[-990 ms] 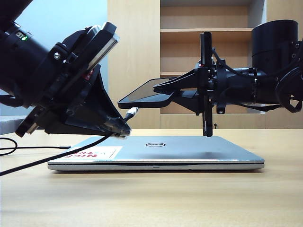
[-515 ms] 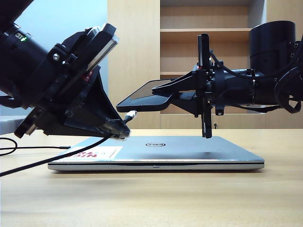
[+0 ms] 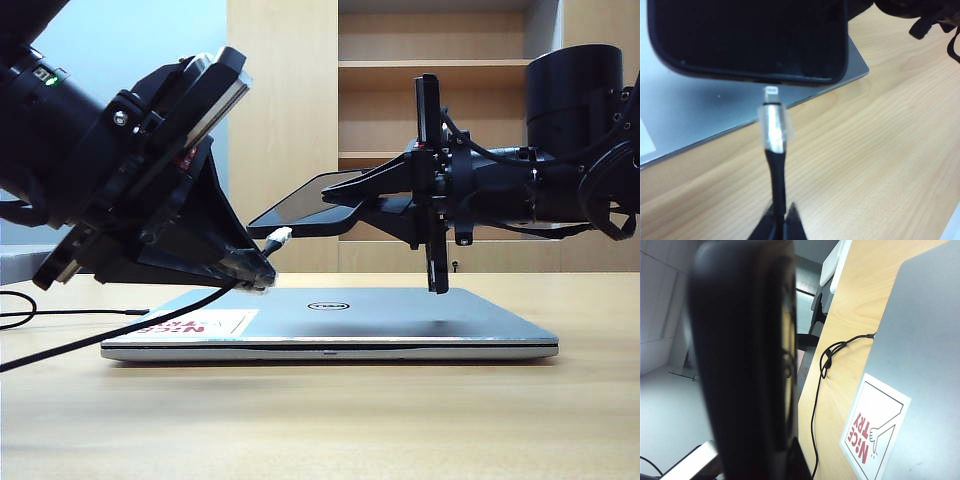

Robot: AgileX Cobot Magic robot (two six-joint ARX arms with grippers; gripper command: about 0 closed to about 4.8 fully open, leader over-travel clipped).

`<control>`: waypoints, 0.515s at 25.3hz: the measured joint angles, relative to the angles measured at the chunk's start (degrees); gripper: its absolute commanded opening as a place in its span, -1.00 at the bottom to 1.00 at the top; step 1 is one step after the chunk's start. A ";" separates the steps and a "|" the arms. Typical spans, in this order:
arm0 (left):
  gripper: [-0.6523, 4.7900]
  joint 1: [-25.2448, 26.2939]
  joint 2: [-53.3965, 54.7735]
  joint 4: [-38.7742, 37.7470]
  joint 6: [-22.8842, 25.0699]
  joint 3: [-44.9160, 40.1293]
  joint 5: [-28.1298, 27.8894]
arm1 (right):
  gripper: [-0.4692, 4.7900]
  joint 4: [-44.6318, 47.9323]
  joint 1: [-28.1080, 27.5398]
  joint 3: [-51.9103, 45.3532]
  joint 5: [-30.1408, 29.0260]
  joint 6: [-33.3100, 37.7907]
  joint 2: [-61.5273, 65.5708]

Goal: Pick up the charging cable and the phone, plug the charging cable into the charging port on the phone, and finally place them back on the table.

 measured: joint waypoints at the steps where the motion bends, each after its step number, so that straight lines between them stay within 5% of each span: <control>1: -0.79 0.00 0.00 0.00 0.00 0.00 0.00 | -0.84 0.00 -0.02 0.00 -0.52 0.02 0.00; 13: -0.79 0.00 0.00 -0.02 0.02 0.00 0.00 | -0.84 0.04 -0.02 0.00 -1.16 1.66 0.00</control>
